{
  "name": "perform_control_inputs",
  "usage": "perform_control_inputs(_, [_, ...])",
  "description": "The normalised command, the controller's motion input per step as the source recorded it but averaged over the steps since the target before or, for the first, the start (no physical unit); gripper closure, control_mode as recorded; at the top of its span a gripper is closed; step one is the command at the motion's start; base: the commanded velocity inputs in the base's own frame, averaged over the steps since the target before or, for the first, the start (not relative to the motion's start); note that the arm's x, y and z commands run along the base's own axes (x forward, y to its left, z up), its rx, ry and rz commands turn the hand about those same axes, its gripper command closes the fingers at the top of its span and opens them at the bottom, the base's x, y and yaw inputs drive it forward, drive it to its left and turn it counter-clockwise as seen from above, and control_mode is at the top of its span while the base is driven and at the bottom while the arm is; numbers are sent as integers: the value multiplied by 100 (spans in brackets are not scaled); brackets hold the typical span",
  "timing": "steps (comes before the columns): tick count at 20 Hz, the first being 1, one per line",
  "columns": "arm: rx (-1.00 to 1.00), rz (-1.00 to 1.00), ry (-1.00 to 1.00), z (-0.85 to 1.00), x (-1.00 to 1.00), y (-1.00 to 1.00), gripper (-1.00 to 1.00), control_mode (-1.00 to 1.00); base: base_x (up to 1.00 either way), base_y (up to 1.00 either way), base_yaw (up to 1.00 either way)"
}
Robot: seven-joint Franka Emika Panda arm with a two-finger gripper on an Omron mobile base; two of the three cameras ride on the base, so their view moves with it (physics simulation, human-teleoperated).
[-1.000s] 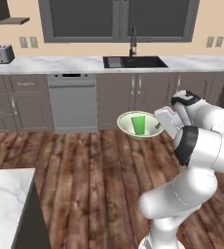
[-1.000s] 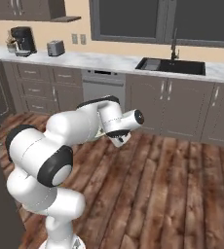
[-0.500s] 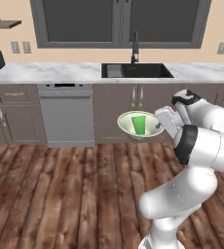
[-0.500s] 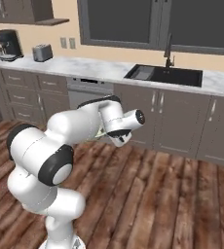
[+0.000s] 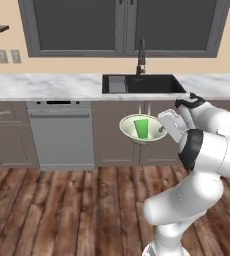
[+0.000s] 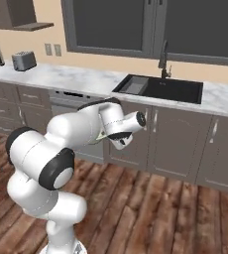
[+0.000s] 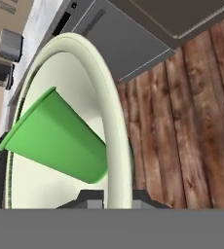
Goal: Place the cup inside the bowl on the dining table and move the bowl to any counter.
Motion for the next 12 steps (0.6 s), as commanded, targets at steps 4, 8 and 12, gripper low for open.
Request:
perform_control_inputs(4, [0,0,0,0,0,0,100,100,96,-45,0])
perform_control_inputs(8, [0,0,0,0,0,0,100,100,95,-36,1])
perform_control_inputs(12, [0,0,0,0,0,0,100,100,73,-43,5])
